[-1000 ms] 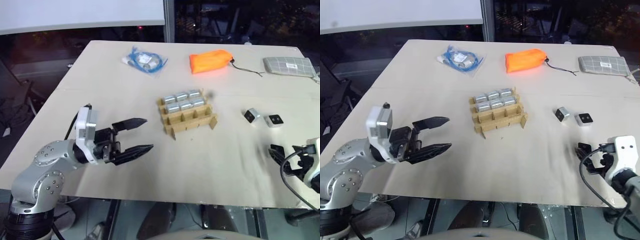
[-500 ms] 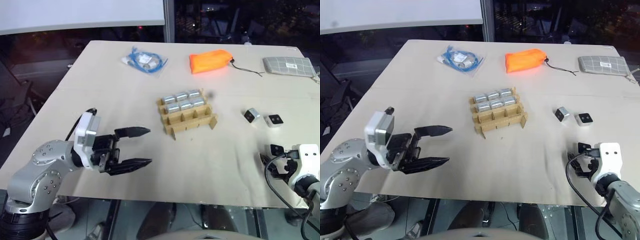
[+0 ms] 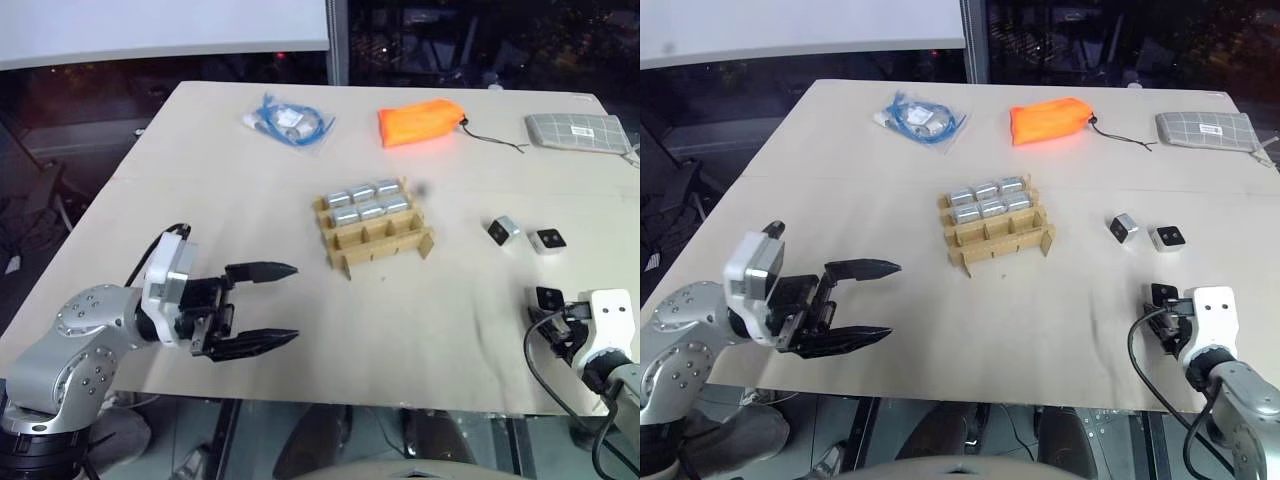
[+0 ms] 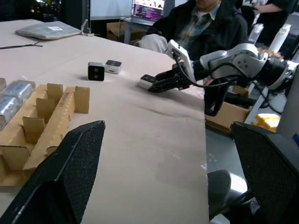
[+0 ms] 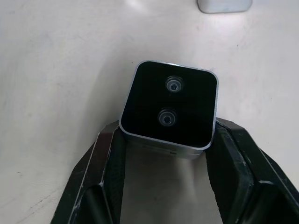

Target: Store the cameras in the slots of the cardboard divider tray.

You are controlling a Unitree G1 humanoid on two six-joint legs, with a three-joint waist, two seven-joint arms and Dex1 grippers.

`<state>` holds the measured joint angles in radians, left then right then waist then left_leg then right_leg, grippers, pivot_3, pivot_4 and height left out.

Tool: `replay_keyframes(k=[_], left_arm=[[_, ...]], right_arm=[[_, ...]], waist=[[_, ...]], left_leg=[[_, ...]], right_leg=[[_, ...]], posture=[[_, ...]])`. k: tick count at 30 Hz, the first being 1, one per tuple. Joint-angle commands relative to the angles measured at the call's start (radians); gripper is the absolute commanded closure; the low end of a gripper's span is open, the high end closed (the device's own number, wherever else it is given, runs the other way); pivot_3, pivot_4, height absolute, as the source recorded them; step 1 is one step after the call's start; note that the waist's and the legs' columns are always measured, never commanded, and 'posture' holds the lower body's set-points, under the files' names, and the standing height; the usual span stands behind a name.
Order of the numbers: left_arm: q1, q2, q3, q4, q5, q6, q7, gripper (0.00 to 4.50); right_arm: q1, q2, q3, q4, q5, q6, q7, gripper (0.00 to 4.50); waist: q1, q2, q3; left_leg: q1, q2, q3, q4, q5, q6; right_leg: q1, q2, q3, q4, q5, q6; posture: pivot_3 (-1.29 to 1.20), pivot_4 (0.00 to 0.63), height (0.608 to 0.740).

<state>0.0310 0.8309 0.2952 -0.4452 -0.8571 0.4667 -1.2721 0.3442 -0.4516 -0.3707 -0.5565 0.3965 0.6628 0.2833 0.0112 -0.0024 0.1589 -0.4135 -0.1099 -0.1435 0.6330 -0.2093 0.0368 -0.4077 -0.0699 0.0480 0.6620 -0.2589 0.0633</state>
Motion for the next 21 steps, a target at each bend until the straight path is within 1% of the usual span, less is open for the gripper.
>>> replay_keyframes(k=[1,2,4,5,6,8,9,12,13,16,21], left_arm=[[-0.027,-0.039,0.001,-0.051,-0.024,0.036,0.136,0.00],[-0.047,-0.052,0.002,-0.062,-0.075,0.098,0.218,0.00],[-0.109,-0.052,0.000,-0.059,-0.301,0.263,0.408,0.00],[-0.145,-0.045,-0.006,-0.052,-0.386,0.335,0.511,0.00],[-0.172,-0.037,-0.009,-0.046,-0.442,0.381,0.584,0.00],[-0.239,-0.002,-0.054,-0.015,-0.616,0.479,0.726,0.00],[-0.271,-0.005,-0.077,0.004,-0.684,0.502,0.783,0.00],[-0.343,-0.024,-0.139,0.062,-0.811,0.534,0.960,0.00],[-0.361,-0.028,-0.158,0.078,-0.850,0.539,1.012,0.00],[-0.403,-0.045,-0.207,0.114,-1.002,0.521,1.165,0.00],[-0.438,-0.050,-0.240,0.114,-1.088,0.502,1.281,0.00]], right_arm=[[-0.019,-0.038,0.046,-0.032,-0.065,-0.134,0.055,2.62],[-0.029,-0.050,0.071,-0.046,-0.079,-0.186,0.087,2.62],[-0.063,-0.093,0.136,-0.089,-0.108,-0.275,0.161,2.62],[-0.090,-0.114,0.172,-0.110,-0.120,-0.304,0.191,2.62],[-0.108,-0.127,0.196,-0.120,-0.128,-0.321,0.207,2.62],[-0.200,-0.165,0.286,-0.149,-0.170,-0.371,0.258,2.62],[-0.248,-0.172,0.323,-0.155,-0.182,-0.385,0.273,2.62],[-0.377,-0.179,0.410,-0.147,-0.192,-0.413,0.327,2.62],[-0.422,-0.182,0.439,-0.138,-0.199,-0.429,0.352,2.62],[-0.541,-0.190,0.510,-0.101,-0.210,-0.460,0.429,2.62],[-0.639,-0.192,0.578,-0.067,-0.242,-0.499,0.493,2.62]], waist=[[0.000,0.000,0.000],[0.001,0.000,0.000],[0.001,0.000,0.000],[0.000,0.000,0.001],[-0.001,-0.001,0.001],[-0.004,-0.001,0.001],[-0.006,-0.001,0.001],[-0.006,-0.001,0.001],[-0.005,-0.002,0.001],[-0.004,-0.003,0.002],[0.001,-0.004,0.002]], left_leg=[[0.000,0.000,0.000,0.000,0.000,0.000],[0.000,0.000,0.000,0.000,0.000,0.000],[0.000,0.000,-0.001,0.000,0.000,0.000],[0.000,0.000,-0.001,0.001,0.000,0.000],[0.000,0.000,-0.002,0.001,0.000,0.000],[0.000,0.000,-0.002,0.001,0.000,0.000],[0.000,0.000,-0.002,0.002,0.000,0.000],[0.000,0.000,-0.002,0.002,0.000,0.000],[0.000,0.000,-0.002,0.002,0.002,-0.003],[0.000,0.000,-0.002,0.002,0.003,-0.004],[-0.001,0.000,-0.001,0.002,0.003,-0.005]], right_leg=[[0.000,0.000,0.000,0.000,0.000,0.000],[0.000,0.000,0.000,0.000,0.000,0.000],[0.000,0.000,-0.001,0.000,0.002,0.003],[0.000,0.000,-0.001,0.001,0.002,0.004],[0.000,0.000,-0.002,0.001,0.002,0.004],[0.000,0.001,-0.002,0.001,0.002,0.004],[0.000,0.001,-0.002,0.001,0.002,0.005],[0.000,0.001,-0.002,0.001,0.002,0.004],[0.000,0.001,-0.001,0.001,0.002,0.004],[0.000,0.001,-0.001,0.001,0.002,0.004],[-0.001,0.001,-0.001,0.001,0.003,0.004]], posture=[[0.00,0.150,0.740],[0.00,0.150,0.740],[0.00,0.150,0.740],[0.00,0.150,0.740],[0.00,0.150,0.740],[0.00,0.150,0.740],[0.00,0.150,0.740],[0.00,0.150,0.740],[0.00,0.150,0.740],[0.00,0.150,0.740],[0.00,0.150,0.740]])
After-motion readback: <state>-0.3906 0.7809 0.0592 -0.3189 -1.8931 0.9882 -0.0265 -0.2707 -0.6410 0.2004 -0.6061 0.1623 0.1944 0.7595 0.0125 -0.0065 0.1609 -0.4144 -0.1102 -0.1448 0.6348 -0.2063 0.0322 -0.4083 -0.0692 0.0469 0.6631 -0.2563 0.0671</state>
